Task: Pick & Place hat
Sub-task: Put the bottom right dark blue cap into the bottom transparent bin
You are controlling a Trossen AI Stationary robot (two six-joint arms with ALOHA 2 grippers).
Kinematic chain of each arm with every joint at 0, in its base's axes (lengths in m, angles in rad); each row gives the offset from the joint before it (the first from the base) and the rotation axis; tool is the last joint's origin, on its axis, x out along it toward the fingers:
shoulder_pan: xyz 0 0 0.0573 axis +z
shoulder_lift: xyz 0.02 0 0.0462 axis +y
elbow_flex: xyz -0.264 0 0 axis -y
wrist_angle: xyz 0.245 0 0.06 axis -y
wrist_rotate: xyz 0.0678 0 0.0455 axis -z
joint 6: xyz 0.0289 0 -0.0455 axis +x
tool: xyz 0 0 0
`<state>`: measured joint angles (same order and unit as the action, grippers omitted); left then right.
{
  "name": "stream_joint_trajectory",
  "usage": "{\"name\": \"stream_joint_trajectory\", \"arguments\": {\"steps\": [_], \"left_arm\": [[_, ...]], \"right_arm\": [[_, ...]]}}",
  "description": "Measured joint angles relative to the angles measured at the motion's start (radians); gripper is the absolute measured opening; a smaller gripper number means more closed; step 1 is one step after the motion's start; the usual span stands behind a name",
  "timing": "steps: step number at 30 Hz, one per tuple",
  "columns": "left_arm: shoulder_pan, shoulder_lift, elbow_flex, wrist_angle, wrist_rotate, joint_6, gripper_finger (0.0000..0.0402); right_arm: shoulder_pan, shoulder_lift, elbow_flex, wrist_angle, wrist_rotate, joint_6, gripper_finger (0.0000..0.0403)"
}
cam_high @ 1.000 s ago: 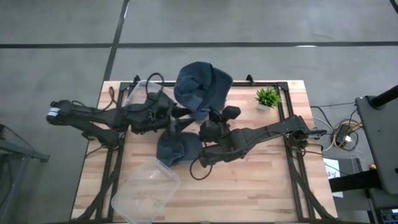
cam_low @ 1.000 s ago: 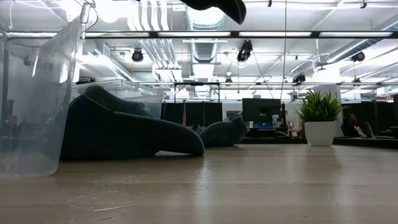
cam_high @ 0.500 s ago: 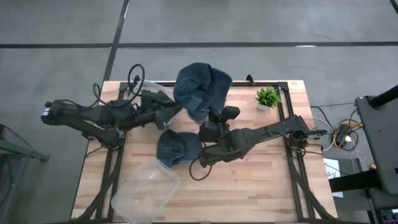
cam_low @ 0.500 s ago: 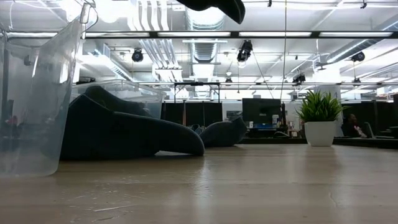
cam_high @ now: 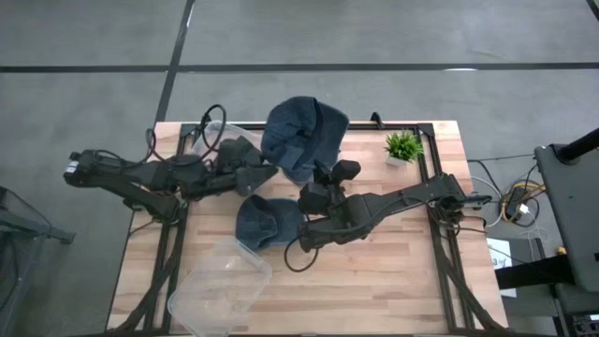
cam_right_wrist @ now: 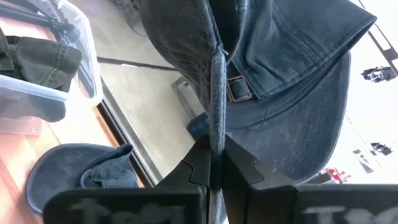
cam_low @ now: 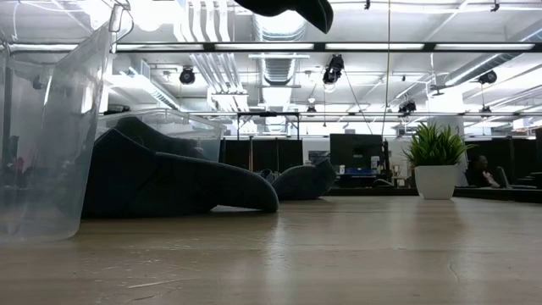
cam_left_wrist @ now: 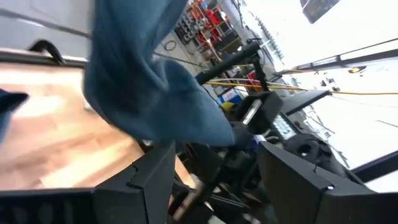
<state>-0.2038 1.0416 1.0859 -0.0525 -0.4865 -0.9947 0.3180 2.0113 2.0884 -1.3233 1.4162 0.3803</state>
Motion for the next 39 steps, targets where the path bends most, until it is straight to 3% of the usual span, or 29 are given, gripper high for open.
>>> {"name": "stream_joint_trajectory", "arguments": {"steps": [6, 17, 27, 39], "left_arm": [[-0.055, -0.006, 0.0, -0.001, 0.0, -0.049, 0.022], [-0.1, 0.025, -0.014, 0.0, -0.123, -0.126, 0.022], [-0.099, 0.028, -0.015, 0.159, -0.173, -0.021, 0.022], [-0.103, 0.035, -0.028, 0.147, -0.177, -0.06, 0.022]], "right_arm": [[-0.002, 0.0, -0.001, -0.004, 0.0, 0.0, 0.0011], [-0.005, 0.0, -0.002, 0.019, 0.015, -0.027, 0.0011], [-0.003, 0.0, -0.008, 0.167, 0.016, -0.17, 0.0011], [0.003, 0.0, -0.023, 0.258, 0.024, -0.286, 0.0011]]}}
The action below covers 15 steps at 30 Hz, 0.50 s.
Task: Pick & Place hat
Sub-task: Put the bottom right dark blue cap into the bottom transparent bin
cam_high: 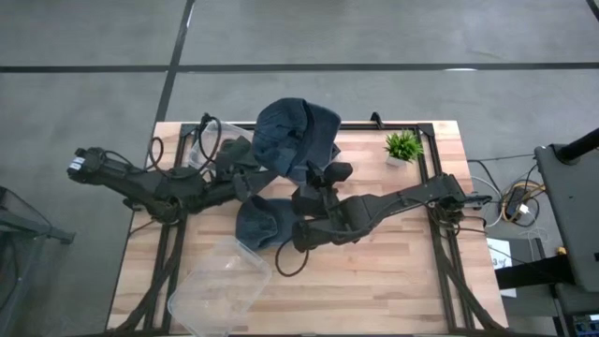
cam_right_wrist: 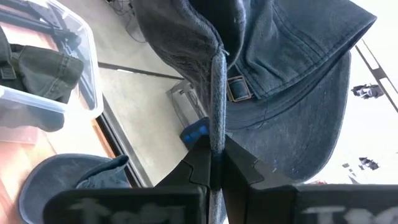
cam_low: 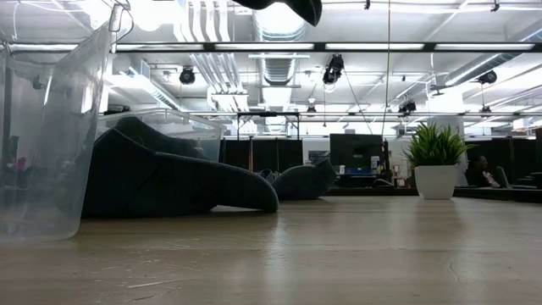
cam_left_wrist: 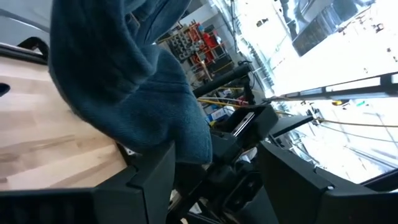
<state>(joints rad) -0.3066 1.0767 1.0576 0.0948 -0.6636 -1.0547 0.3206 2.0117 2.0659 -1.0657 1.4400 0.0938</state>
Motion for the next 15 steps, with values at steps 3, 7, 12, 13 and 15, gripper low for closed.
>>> {"name": "stream_joint_trajectory", "arguments": {"steps": [3, 7, 12, 13, 15], "left_arm": [[-0.012, 0.0, 0.0, 0.003, -0.001, -0.014, 0.022], [-0.036, 0.001, 0.0, -0.001, -0.001, -0.018, 0.022], [-0.044, 0.012, 0.0, -0.047, -0.012, -0.052, 0.022], [-0.044, 0.015, -0.001, -0.052, -0.018, -0.059, 0.022], [-0.043, 0.017, -0.002, -0.052, -0.036, -0.061, 0.022]], "right_arm": [[0.0, 0.0, 0.0, 0.0, 0.001, -0.003, 0.0011], [0.0, 0.0, 0.0, 0.0, 0.001, -0.018, 0.0011], [-0.005, 0.0, 0.0, 0.0, 0.004, -0.02, 0.0011], [-0.005, 0.0, 0.0, 0.001, 0.004, -0.02, 0.0011], [-0.005, 0.0, 0.0, 0.003, 0.006, -0.02, 0.0011]]}}
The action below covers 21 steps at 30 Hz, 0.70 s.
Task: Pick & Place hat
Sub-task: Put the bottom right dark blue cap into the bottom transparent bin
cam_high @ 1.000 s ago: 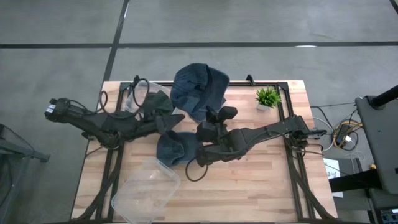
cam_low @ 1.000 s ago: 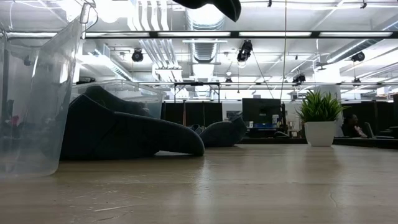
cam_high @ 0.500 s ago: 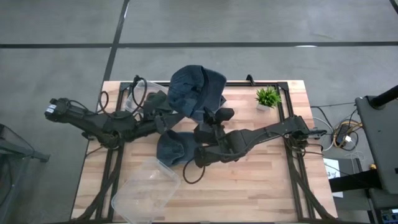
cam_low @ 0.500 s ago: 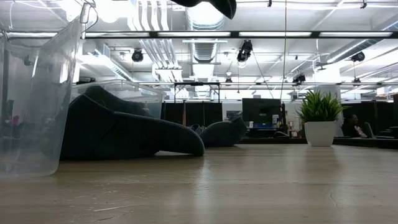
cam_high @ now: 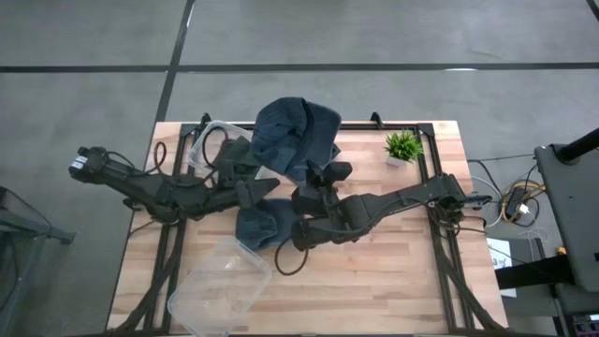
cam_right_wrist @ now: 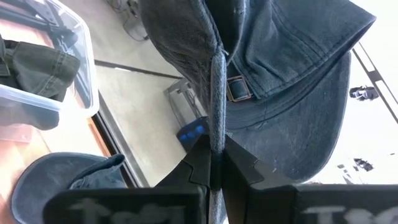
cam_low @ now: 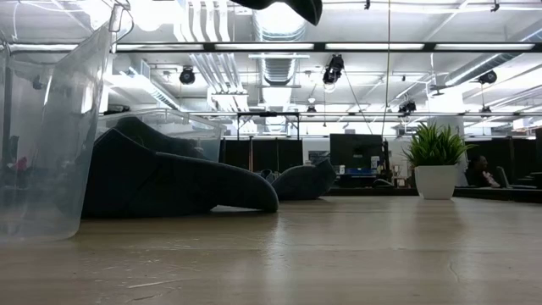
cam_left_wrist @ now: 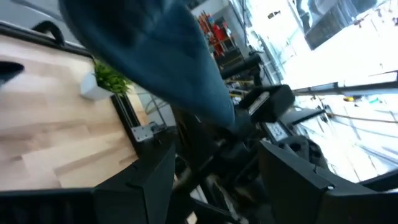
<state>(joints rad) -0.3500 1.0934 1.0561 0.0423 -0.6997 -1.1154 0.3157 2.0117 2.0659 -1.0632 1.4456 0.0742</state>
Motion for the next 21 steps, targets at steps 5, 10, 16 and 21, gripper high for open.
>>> {"name": "stream_joint_trajectory", "arguments": {"steps": [5, 10, 16, 21], "left_arm": [[0.001, 0.0, 0.0, 0.003, -0.084, 0.025, 0.022], [0.006, 0.006, 0.0, 0.011, -0.095, 0.031, 0.022], [0.021, 0.021, 0.0, 0.058, -0.103, 0.05, 0.022], [0.027, 0.025, 0.0, 0.077, -0.103, 0.067, 0.022]], "right_arm": [[0.0, 0.0, 0.0, 0.004, -0.001, 0.001, 0.0011], [0.0, 0.0, 0.0, 0.011, -0.002, 0.002, 0.0011], [0.001, 0.0, -0.011, 0.06, -0.01, -0.027, 0.0011], [0.002, 0.0, -0.022, 0.06, -0.013, -0.03, 0.0011]]}}
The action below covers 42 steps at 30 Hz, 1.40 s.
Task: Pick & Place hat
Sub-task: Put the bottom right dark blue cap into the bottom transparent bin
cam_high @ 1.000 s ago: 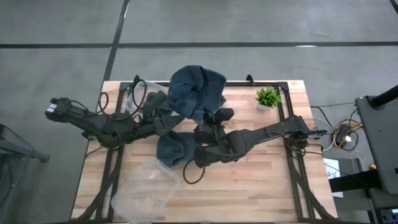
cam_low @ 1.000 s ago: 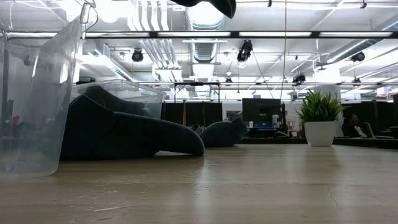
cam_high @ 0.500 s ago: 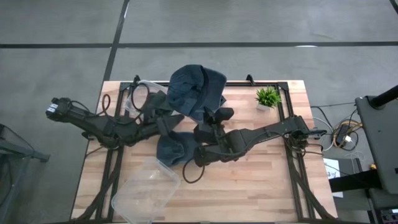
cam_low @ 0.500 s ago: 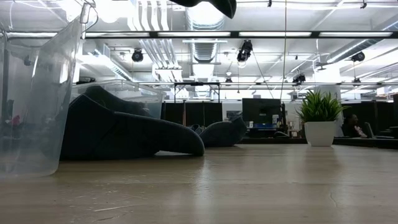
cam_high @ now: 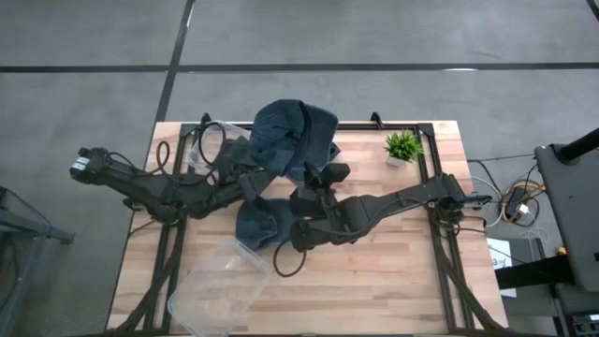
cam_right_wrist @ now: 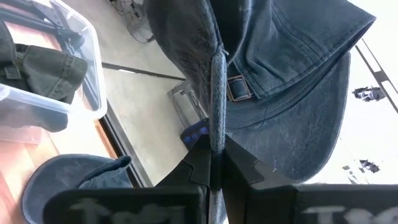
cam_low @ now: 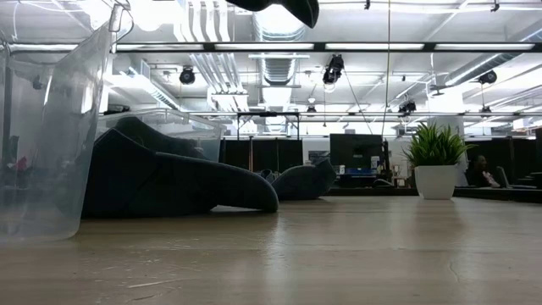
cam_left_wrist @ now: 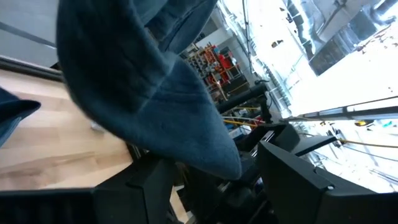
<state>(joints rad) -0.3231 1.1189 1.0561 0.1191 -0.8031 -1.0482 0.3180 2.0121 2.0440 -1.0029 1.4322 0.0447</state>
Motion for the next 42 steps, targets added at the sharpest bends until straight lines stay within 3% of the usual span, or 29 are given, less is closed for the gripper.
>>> {"name": "stream_joint_trajectory", "arguments": {"steps": [19, 26, 31, 37, 42], "left_arm": [[0.064, 0.02, 0.0, -0.009, 0.002, -0.057, 0.022], [0.104, 0.053, -0.002, -0.018, 0.054, -0.077, 0.0211], [0.111, 0.078, -0.002, -0.016, 0.065, -0.057, 0.0153], [0.111, 0.075, -0.002, -0.011, 0.082, 0.003, 0.002], [0.112, 0.073, -0.002, 0.001, 0.081, 0.019, 0.0008]], "right_arm": [[0.002, 0.0, -0.002, 0.005, 0.008, -0.074, 0.0011], [0.013, 0.0, -0.012, 0.024, 0.011, -0.102, 0.0011], [0.019, 0.0, -0.02, 0.023, 0.032, -0.103, 0.0011], [0.024, 0.0, -0.02, 0.024, 0.033, -0.105, 0.0014], [0.025, 0.0, -0.02, 0.028, 0.031, -0.092, 0.0028]]}}
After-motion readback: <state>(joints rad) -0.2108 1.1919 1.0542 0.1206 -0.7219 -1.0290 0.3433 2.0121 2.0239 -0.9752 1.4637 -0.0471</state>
